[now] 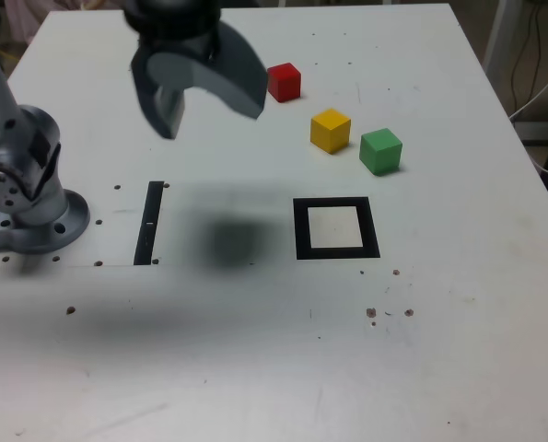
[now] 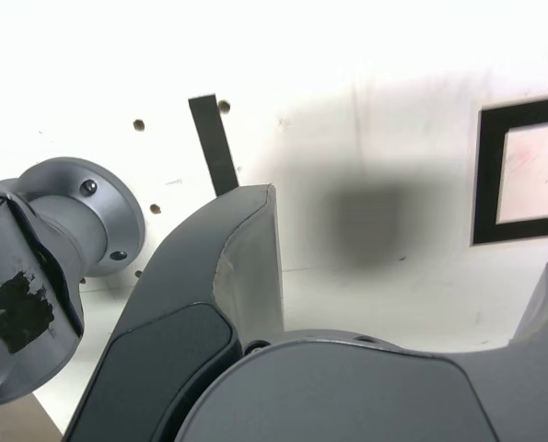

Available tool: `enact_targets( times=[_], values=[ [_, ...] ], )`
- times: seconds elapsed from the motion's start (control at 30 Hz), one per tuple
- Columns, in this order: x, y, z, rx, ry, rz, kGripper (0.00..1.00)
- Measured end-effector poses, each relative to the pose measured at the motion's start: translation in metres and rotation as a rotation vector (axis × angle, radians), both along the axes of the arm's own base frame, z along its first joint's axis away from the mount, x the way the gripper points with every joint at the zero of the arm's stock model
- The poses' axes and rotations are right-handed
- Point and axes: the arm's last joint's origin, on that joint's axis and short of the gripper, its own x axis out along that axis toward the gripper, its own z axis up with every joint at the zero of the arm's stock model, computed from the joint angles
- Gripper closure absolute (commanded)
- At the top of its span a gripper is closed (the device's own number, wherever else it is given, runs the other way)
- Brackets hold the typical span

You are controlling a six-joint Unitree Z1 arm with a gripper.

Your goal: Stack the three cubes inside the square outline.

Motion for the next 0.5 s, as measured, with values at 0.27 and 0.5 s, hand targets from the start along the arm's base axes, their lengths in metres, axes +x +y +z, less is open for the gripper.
enact_targets(
  times=[0.27,0.5],
  values=[
    [0.042,0.036,0.008,-0.048,-0.02,0.037,0.0],
    [0.06,0.066,0.016,-0.044,-0.054,0.06,0.0]
  ],
)
